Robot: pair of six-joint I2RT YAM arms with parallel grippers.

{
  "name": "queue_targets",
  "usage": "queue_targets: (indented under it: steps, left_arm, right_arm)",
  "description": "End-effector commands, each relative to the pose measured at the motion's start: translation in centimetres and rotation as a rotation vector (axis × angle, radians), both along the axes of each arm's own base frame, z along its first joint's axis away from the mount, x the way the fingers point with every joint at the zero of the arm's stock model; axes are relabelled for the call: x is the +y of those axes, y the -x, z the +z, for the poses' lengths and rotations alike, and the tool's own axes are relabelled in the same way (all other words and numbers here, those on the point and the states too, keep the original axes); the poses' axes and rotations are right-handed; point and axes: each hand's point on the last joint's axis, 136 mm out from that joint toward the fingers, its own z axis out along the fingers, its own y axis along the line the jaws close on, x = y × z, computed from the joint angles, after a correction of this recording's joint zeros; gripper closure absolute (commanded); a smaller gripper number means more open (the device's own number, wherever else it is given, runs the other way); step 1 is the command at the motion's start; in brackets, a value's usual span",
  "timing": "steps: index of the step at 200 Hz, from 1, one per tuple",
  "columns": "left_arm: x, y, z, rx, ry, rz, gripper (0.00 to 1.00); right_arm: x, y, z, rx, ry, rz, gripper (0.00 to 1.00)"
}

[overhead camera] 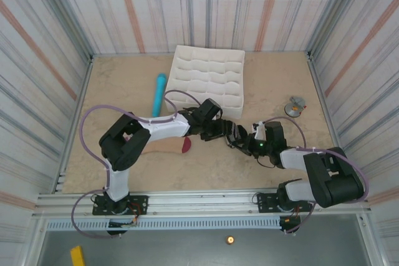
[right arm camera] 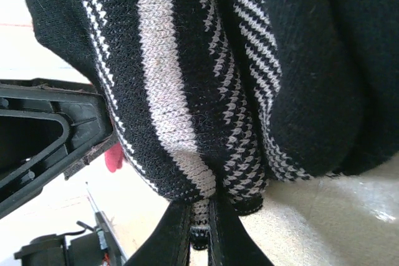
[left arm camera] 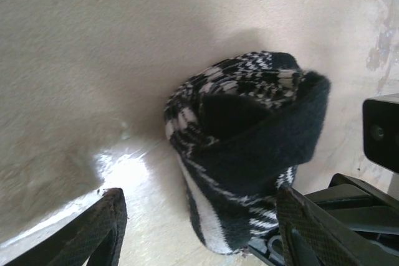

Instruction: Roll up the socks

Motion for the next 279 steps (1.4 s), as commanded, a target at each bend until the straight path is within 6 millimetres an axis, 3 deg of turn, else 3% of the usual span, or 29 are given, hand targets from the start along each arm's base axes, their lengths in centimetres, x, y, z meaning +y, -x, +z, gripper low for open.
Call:
queue_targets:
  steps: [1, 100, 123, 165, 184, 229, 279]
  left_arm:
    - [-0.9, 0.1, 0.0, -0.011, -0.001, -0.031, 0.37]
    - [-0.8, 0.3, -3.5, 0.085, -0.099, -0.006, 0.55]
    - [-0.4, 0.3, -3.9, 0.103, -0.13, 0.014, 0.66]
    - [1.0, 0.6, -4.3, 0.142, -0.194, 0.041, 0.88]
    - [1.7, 1.0, -4.1, 0.163, -0.21, 0.049, 0.93]
    - [3.2, 1.9, -3.3, 0.204, -0.23, 0.052, 0.95]
    - [4.7, 2.8, -2.9, 0.24, -0.206, 0.077, 0.95]
  right_arm:
    - [-1.8, 3.9, -4.5, 0.256, 0.076, -0.054, 1.0]
    - [-2.1, 2.8, -3.5, 0.237, 0.051, -0.053, 1.0]
    - [-2.0, 2.5, -3.2, 0.217, 0.059, -0.035, 1.0]
    - [-1.8, 1.7, -1.1, 0.128, 0.127, 0.026, 0.78]
    - [-1.3, 1.5, 0.7, 0.041, 0.208, 0.073, 0.69]
    - [-0.8, 1.8, 4.4, -0.231, 0.467, 0.139, 0.61]
    - [0.5, 3.3, 4.8, -0.427, 0.722, 0.262, 0.46]
